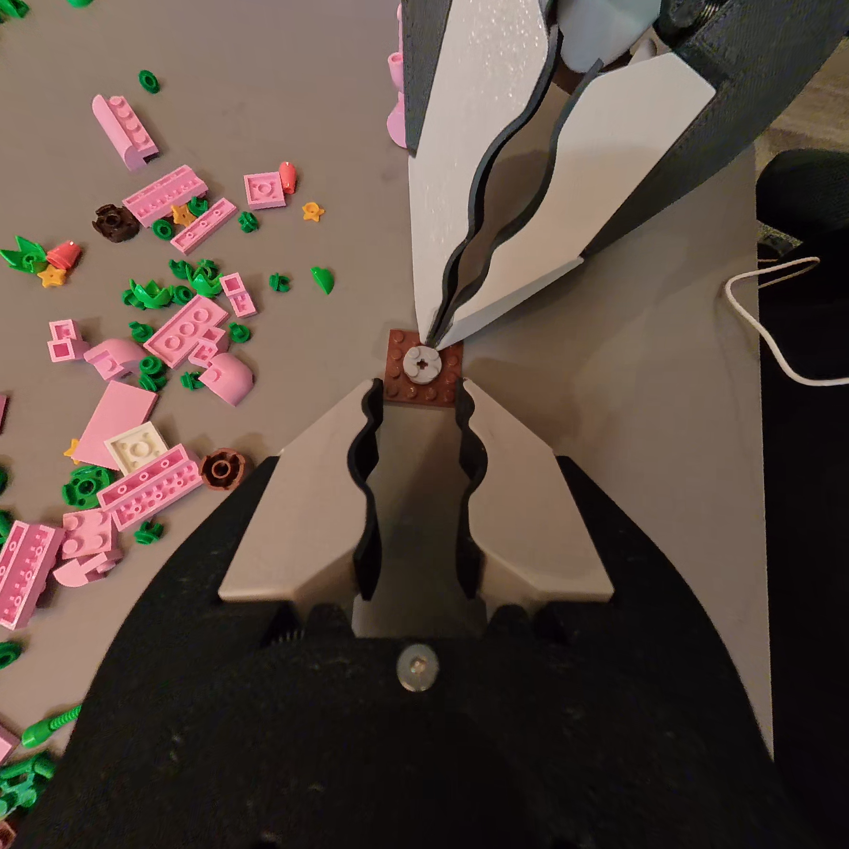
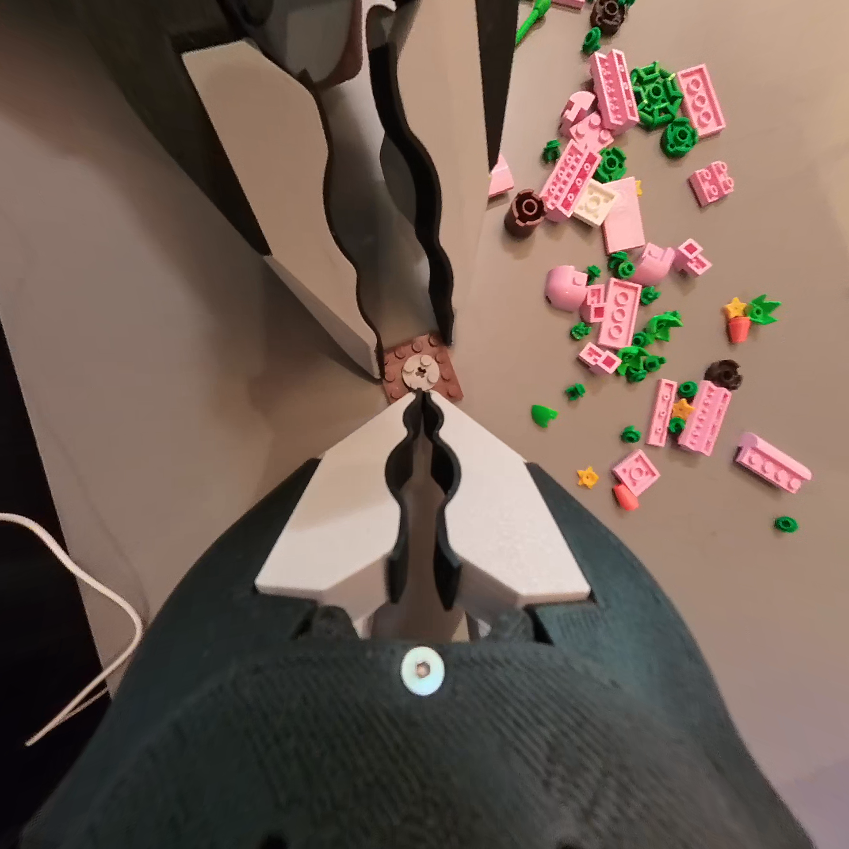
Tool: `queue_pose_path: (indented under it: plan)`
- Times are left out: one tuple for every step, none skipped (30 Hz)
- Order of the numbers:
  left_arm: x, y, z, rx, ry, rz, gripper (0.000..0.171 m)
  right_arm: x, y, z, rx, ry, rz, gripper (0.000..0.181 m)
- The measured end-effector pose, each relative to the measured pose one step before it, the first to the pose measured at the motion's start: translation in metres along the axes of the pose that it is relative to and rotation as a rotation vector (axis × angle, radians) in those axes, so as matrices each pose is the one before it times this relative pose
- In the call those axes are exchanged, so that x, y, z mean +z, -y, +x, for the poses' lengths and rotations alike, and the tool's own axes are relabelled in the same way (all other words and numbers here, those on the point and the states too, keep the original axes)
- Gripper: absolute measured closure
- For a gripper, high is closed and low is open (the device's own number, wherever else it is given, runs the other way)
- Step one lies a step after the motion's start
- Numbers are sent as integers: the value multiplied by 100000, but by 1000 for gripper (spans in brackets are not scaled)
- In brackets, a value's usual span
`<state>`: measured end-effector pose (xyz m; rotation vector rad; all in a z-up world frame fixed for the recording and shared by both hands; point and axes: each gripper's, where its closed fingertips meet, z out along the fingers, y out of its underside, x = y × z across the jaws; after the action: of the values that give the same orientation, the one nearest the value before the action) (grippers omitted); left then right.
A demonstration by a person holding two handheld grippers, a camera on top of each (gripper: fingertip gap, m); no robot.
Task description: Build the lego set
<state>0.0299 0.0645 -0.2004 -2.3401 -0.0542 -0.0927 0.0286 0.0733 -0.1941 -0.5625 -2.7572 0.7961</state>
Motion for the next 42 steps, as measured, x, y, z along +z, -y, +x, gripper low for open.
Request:
queue_pose_path:
  plan:
    - [0, 0, 3, -14, -13, 0, 139, 16, 10, -28, -134, 12, -71, 181]
    - [0, -14, 3, -18, -19, 4, 139, 9, -5, -27, -108, 84, -146, 181]
    - [0, 0, 2, -8, -9, 2, 139, -7, 5, 16, -104, -145, -174, 181]
    - [0, 0, -1, 8, 4, 2, 139, -32, -17, 55, -201, -374, -232, 181]
    - [0, 0, -3, 14, 13, 0, 139, -49, -8, 60, -219, -380, -248, 181]
    - [0, 13, 7, 21, 17, -6, 139, -74, 32, 62, -137, -378, -62, 181]
    - [7, -7, -2, 7, 7, 0, 139, -103, 86, 64, -88, -343, 190, 181]
    - [0, 0, -2, 11, 12, -2, 139, -115, 125, 53, 0, -211, 331, 181]
    - [0, -1, 4, 34, 28, -5, 139, -86, 167, 40, 64, 47, 428, 181]
    - [-7, 6, 3, 41, 35, -4, 139, -55, 215, 6, 174, 370, 596, 181]
    - [0, -1, 5, 30, 23, -4, 139, -6, 231, -38, 296, 821, 684, 181]
    - [7, -7, 2, -12, -11, 0, 139, 49, 236, -66, 341, 1131, 626, 181]
    - [0, 0, 1, -6, -5, -2, 139, 98, 197, -49, 194, 1076, 511, 181]
    - [0, 14, -5, 31, 25, -4, 139, 104, 144, -3, -114, 697, 190, 181]
    - [0, -1, 7, 17, 15, 0, 139, 112, 77, 67, -510, 220, -142, 181]
    - [0, 0, 0, 1, 2, 0, 139, 96, 51, 116, -606, -207, -289, 181]
    - [7, -5, -2, -43, -41, 8, 139, 69, 44, 74, -437, 79, -303, 176]
    - [0, 2, 2, -63, -56, 9, 139, 45, 90, -60, -244, 904, -120, 168]
    - [0, 0, 3, -16, -16, 0, 139, 7, 96, -107, -155, 1195, 71, 166]
    - [0, -1, -4, 32, 15, -5, 139, -36, 116, -92, -192, 942, 296, 165]
    - [1, -1, 13, 61, 18, 3, 139, -42, 64, -52, -302, 662, 79, 165]
    - [-1, -1, -9, 42, 44, -8, 139, -30, -7, -14, -371, 419, -393, 165]
    - [0, -2, 3, 37, 33, -8, 139, 7, -72, -24, -260, 517, -717, 165]
    - [1, -2, 13, 70, 17, -5, 139, 32, -135, -33, -235, 594, -1049, 165]
    - [0, -3, 23, 88, -66, -11, 139, 77, -180, -23, -333, 574, -1278, 165]
    - [0, -1, 11, 44, -28, -2, 139, 97, -183, -21, -462, 530, -1275, 165]
    - [-7, -8, 0, 46, -22, -4, 139, 93, -164, 15, -528, 275, -1111, 165]
    - [0, 0, 2, -9, -13, 0, 139, 76, -107, 42, -577, 52, -846, 165]
    - [0, 1, 7, -31, -35, 4, 139, 47, -70, 27, -600, 171, -600, 165]
    - [0, 2, -4, -31, -27, 7, 139, 10, 33, -4, -426, 449, -47, 166]
    - [0, 2, -4, -31, -27, 6, 139, 7, 3, -8, -301, 569, -203, 167]
    - [0, 2, 0, -53, -46, 7, 139, 21, -14, -15, -339, 611, -315, 167]
    - [0, 2, 2, -63, -56, 11, 139, 8, 7, -47, -321, 771, -218, 169]
    - [0, 1, -2, -39, -39, 4, 139, 2, -25, -65, -332, 839, -390, 170]
    - [0, 0, -1, 2, 3, -2, 139, -1, -9, -38, -439, 596, -418, 171]
    - [-7, 6, 3, 43, 34, -7, 139, -7, -17, -29, -714, 353, -526, 172]
    - [0, -2, 0, 48, 45, -6, 139, -13, -28, -6, -884, 210, -590, 172]
    - [0, -1, 4, 31, 27, -4, 139, -3, -29, -35, -918, 346, -613, 173]
    - [0, 0, -1, 4, 2, 0, 139, -5, -12, -21, -824, 436, -517, 173]
    - [0, 0, 0, 4, -1, 2, 139, 1, 0, -35, -677, 553, -383, 173]
    - [0, 0, -1, 4, 7, -2, 139, -2, 14, -7, -573, 615, -249, 173]
    - [7, -6, -5, -37, -26, 2, 139, 5, 7, -7, -629, 700, -80, 174]
